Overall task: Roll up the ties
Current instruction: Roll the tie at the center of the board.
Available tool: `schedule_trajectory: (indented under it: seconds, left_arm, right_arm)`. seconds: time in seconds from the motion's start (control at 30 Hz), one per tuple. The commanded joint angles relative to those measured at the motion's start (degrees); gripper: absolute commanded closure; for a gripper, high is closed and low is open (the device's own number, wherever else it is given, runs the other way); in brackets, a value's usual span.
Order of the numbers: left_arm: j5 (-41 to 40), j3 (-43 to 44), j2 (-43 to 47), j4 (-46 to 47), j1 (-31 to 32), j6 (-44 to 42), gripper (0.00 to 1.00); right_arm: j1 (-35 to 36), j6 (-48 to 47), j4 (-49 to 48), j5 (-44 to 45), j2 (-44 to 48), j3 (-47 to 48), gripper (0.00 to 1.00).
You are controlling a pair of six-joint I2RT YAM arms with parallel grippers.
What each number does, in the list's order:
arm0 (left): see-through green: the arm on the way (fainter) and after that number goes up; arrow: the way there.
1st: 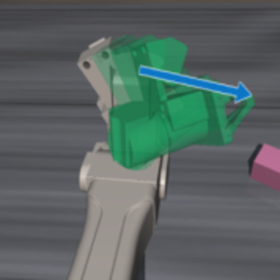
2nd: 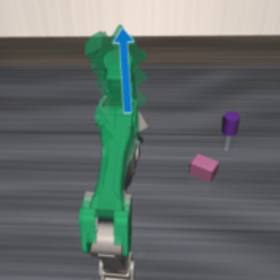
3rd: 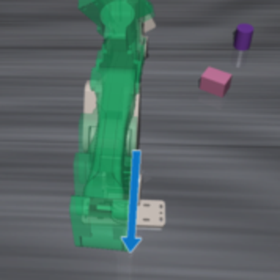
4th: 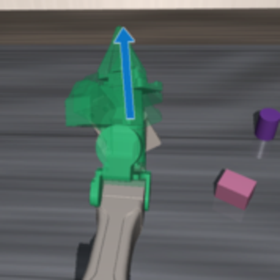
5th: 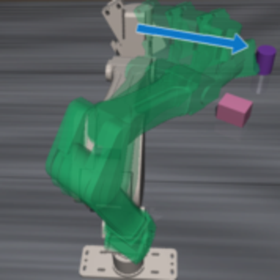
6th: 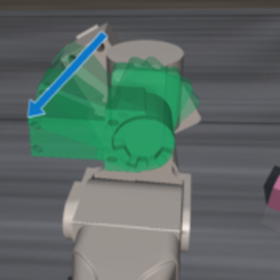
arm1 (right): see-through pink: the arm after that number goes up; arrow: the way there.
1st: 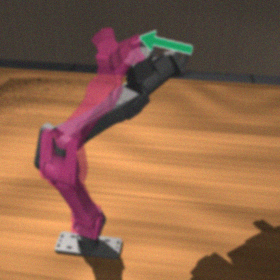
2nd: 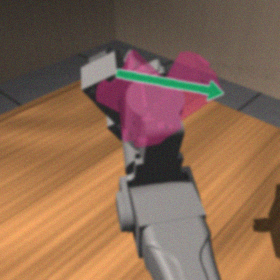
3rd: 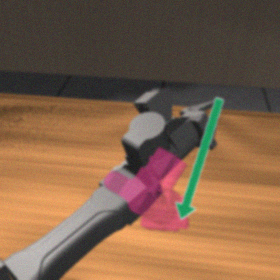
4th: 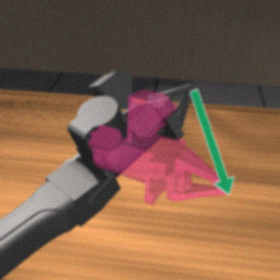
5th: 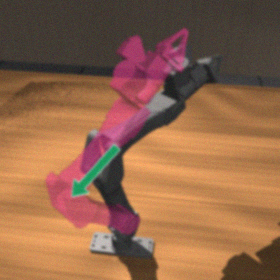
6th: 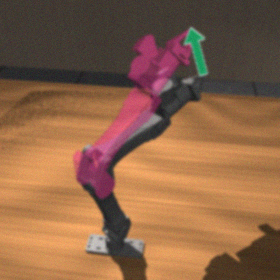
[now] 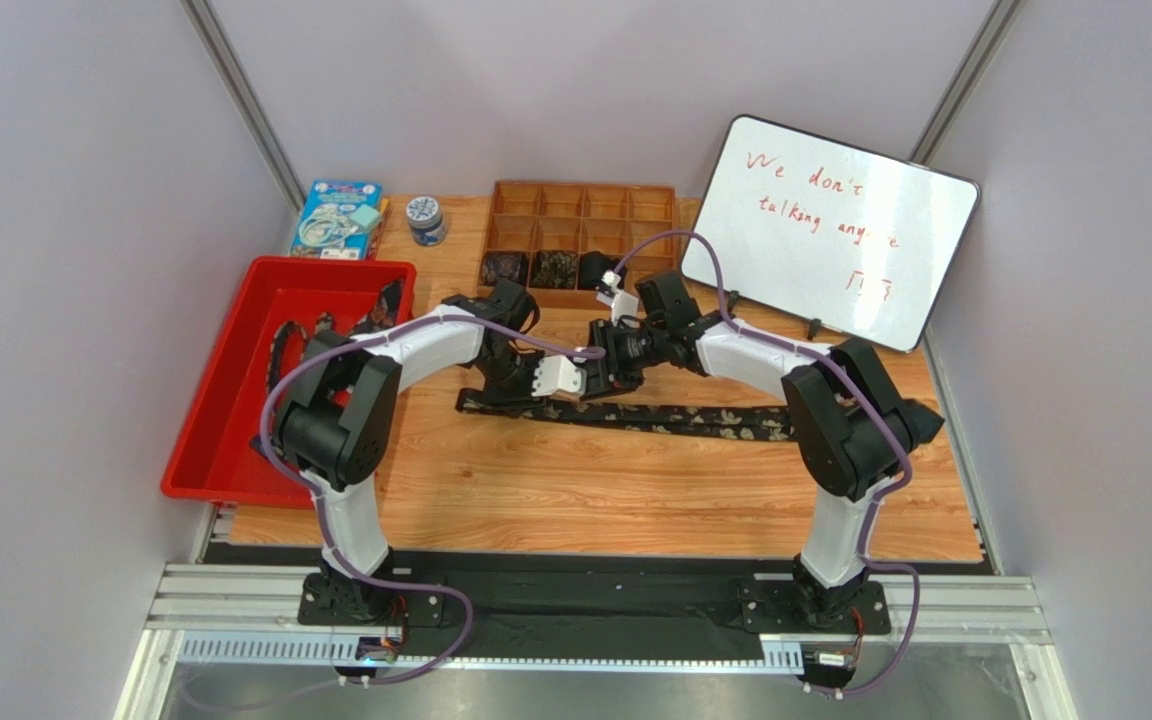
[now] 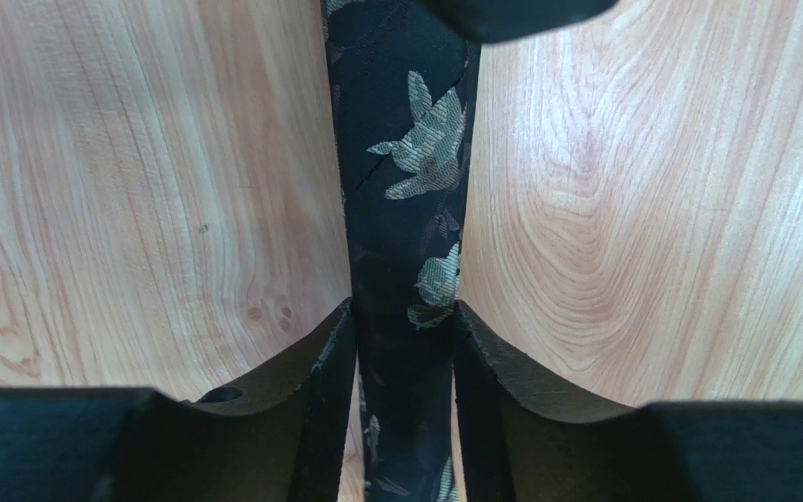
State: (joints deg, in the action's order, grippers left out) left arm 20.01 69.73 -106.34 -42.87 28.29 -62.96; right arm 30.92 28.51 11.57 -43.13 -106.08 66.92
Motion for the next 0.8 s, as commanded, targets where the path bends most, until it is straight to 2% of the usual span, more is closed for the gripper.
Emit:
schedule_trajectory:
  seconds: [0.0, 0.1, 0.23, 0.33, 0.37, 0.5, 0.77]
  left_arm:
    - [1.26, 0.93, -0.09, -1.25, 0.27, 0.46, 0.60]
    - [2.05, 0.76, 0.70, -2.12, 0.36, 0.38, 0.64]
    - [2.14, 0.58, 2.63, -3.01, 0.01, 0.90, 0.36]
    - [2.40, -0.30, 5.53, -3.36, -1.74, 0.65, 0.31]
    - [2.49, -0.47, 6.58, -3.36, -2.45, 0.64, 0.26]
    - [2.58, -0.82, 7.29, -5.46, -6.23, -0.67, 0.22]
    - [2.05, -3.11, 8.61, -5.03, -11.33, -2.87, 0.20]
  right_arm:
    - [0.90, 3.92, -4.28, -3.27, -1.84, 1.29, 0.62]
    - [1.51, 4.09, -4.37, -2.92, -3.16, 2.43, 0.63]
    - [3.01, 4.10, -4.72, -1.52, -5.36, 4.01, 0.64]
    - [4.06, 4.71, -5.15, -0.64, -6.67, 5.50, 0.66]
    - [4.59, 5.15, -5.51, -0.55, -6.94, 5.85, 0.66]
    - [5.64, 6.46, -5.86, 0.59, -8.61, 7.52, 0.70]
    - [8.37, 14.81, -14.29, 0.24, -13.35, 9.20, 0.80]
